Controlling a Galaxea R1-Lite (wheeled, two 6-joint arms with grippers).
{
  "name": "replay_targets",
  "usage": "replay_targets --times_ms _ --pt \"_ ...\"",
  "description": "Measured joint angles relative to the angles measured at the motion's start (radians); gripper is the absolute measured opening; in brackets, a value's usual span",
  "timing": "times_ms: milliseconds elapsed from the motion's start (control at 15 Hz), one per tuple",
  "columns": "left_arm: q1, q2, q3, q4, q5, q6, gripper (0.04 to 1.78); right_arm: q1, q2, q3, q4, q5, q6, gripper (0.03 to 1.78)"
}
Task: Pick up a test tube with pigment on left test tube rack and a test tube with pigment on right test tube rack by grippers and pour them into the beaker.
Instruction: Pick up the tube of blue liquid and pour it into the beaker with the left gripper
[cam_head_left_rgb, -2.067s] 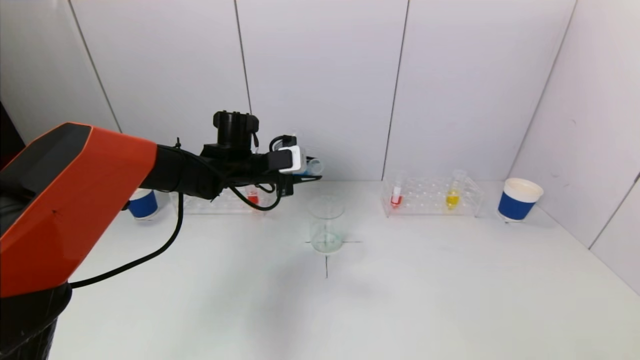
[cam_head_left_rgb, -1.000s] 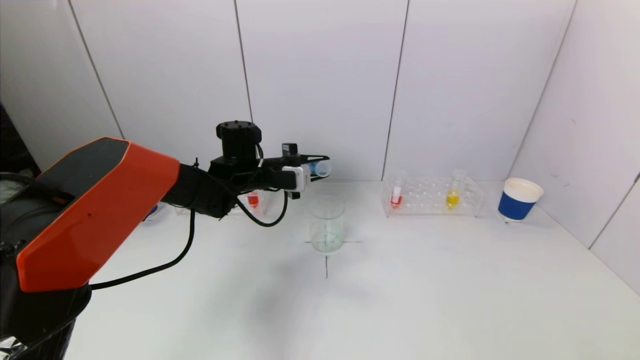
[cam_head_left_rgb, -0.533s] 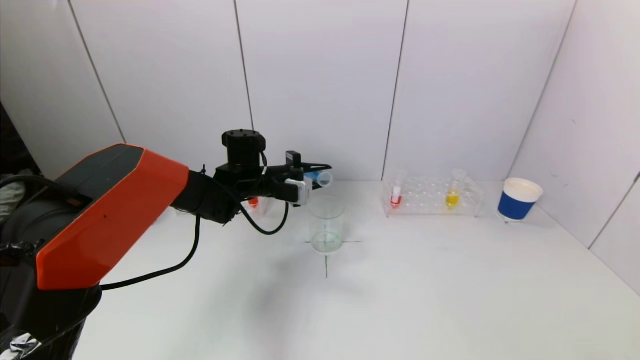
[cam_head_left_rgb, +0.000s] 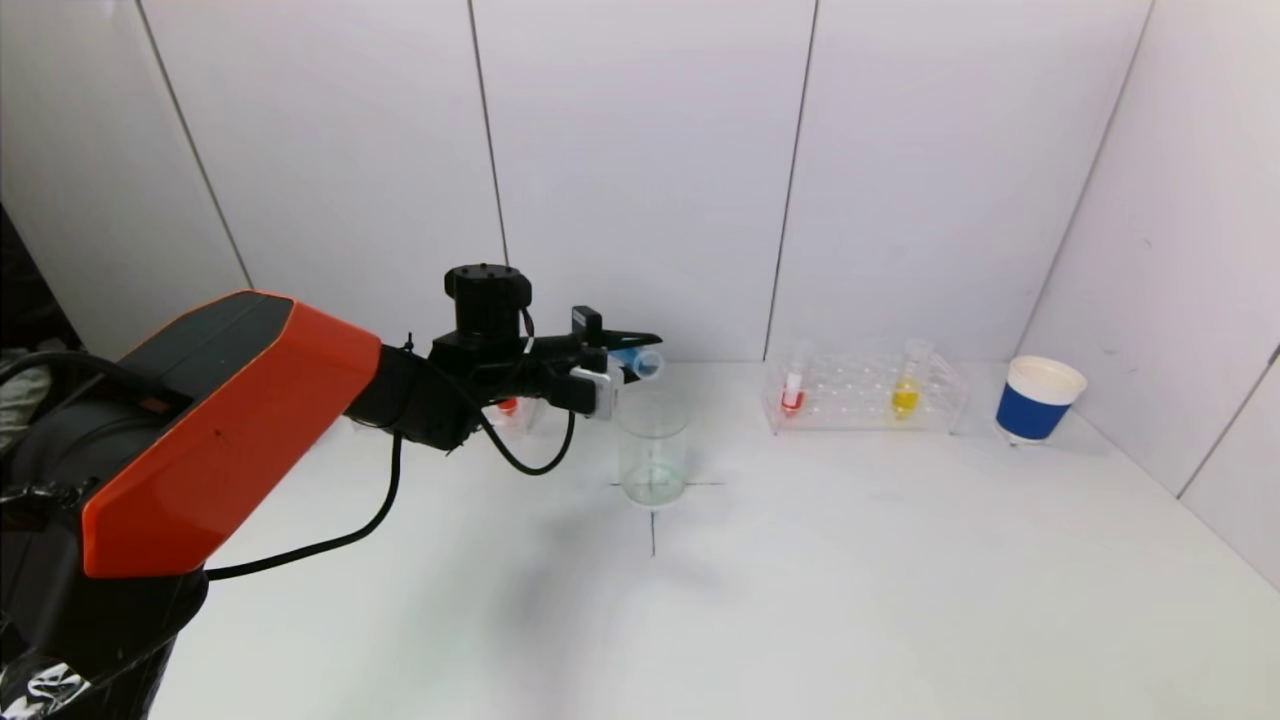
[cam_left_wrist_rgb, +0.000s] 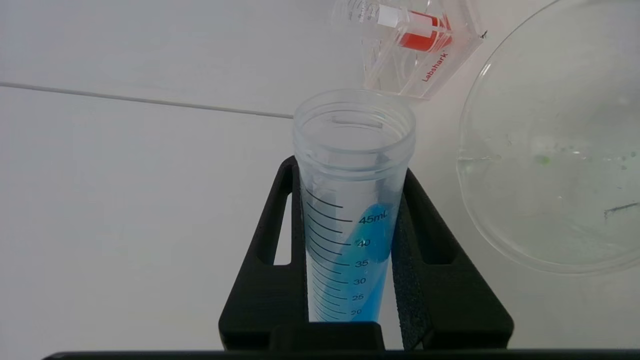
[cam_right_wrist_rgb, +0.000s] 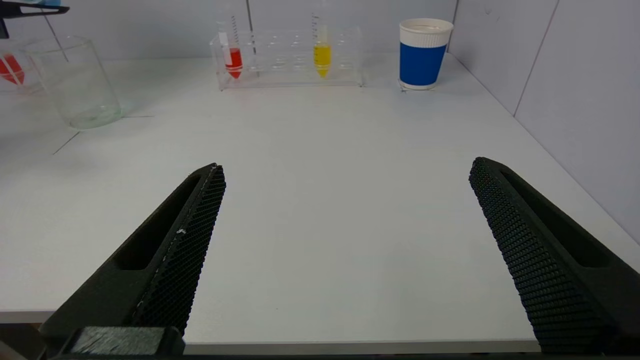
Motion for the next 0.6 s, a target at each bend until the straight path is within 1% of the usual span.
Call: replay_targets --times_ms 267,600 --pt "0.011 0.01 -0.001 0.0 -0.002 0.08 0.48 0.0 0.0 0.0 0.0 0.0 0.0 1.77" --pt "0.019 0.024 -0.003 0.0 -0.001 0.136 0.48 0.0 0.0 0.0 0.0 0.0 0.0 1.77"
